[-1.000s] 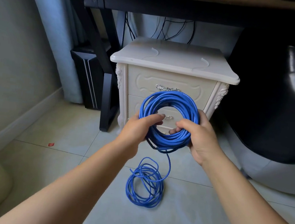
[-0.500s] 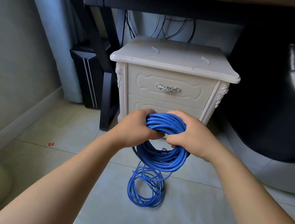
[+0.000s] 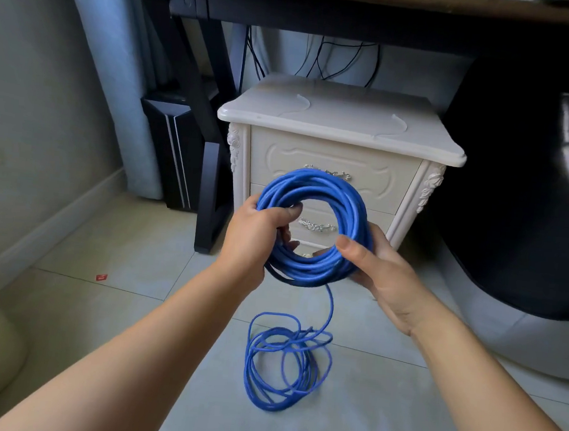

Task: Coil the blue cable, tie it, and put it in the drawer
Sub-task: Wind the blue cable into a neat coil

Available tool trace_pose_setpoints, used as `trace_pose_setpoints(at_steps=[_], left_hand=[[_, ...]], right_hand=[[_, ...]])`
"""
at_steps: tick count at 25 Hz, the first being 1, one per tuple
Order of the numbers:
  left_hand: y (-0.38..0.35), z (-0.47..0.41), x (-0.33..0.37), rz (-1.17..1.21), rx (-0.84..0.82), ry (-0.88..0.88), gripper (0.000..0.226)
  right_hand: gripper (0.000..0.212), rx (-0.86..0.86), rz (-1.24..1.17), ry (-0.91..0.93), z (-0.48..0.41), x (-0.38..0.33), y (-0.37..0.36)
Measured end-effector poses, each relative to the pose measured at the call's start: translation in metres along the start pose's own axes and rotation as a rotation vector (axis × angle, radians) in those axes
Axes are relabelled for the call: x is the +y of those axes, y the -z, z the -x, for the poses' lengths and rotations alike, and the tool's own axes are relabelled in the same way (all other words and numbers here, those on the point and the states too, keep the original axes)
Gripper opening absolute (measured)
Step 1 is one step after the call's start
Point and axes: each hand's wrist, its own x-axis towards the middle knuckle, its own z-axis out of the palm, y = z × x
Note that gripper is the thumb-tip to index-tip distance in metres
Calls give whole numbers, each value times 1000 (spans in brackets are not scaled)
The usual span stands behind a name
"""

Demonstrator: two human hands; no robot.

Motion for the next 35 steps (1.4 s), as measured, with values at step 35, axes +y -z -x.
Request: trace_pose_setpoints(at_steps=[35], left_hand=[[0,6,1,-68,10,-67,10]], right_hand=[[96,-164,-61,-20,-2,-4,4]])
